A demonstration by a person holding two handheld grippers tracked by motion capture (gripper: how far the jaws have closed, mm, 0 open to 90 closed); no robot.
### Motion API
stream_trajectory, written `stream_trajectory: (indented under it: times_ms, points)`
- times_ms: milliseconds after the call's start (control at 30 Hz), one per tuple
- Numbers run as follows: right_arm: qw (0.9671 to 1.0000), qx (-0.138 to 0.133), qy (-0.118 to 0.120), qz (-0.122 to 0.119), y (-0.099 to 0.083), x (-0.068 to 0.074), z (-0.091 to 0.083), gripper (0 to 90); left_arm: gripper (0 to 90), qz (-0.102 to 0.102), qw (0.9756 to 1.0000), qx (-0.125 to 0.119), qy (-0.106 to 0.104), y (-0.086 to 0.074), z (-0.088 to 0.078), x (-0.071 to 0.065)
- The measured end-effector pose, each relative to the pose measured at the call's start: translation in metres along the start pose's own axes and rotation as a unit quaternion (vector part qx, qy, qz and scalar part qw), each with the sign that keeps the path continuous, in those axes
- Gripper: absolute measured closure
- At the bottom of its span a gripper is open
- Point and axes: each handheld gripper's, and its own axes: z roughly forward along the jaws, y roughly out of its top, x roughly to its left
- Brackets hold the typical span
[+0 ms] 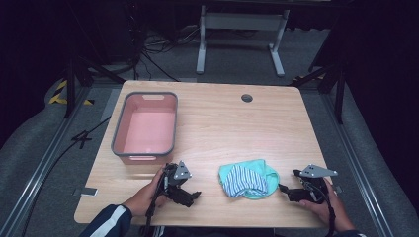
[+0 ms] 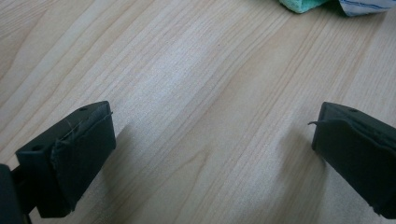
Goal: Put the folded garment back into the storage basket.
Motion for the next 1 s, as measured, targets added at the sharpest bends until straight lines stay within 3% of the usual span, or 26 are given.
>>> stream_trajectory:
  times_ms: [500, 667, 733, 867, 1000]
  points:
    - [1.0000, 0.005, -0.002, 0.002, 0.000, -0.001, -0.001, 15.6, 0.0, 0.001, 1.0000, 0.001, -0.002, 0.000, 0.000, 0.000]
    - [0.9998, 0.017, -0.013, -0.005, 0.003, 0.002, -0.003, 15.7, 0.4, 0.014, 0.9999, 0.005, -0.006, 0.000, -0.002, 0.001]
    - [0.9997, 0.019, -0.016, -0.006, 0.004, 0.004, -0.003, 18.8, 0.3, 0.015, 0.9998, 0.007, -0.009, 0.001, -0.001, 0.002]
    - [0.9998, 0.014, -0.005, 0.015, 0.003, 0.003, -0.005, 29.4, 0.9, 0.004, 0.9999, 0.015, 0.002, 0.004, -0.001, -0.001]
    - [0.9992, -0.011, 0.012, 0.037, 0.007, 0.002, -0.015, 42.4, 18.5, 0.018, 0.9997, 0.015, 0.003, 0.012, -0.001, -0.011]
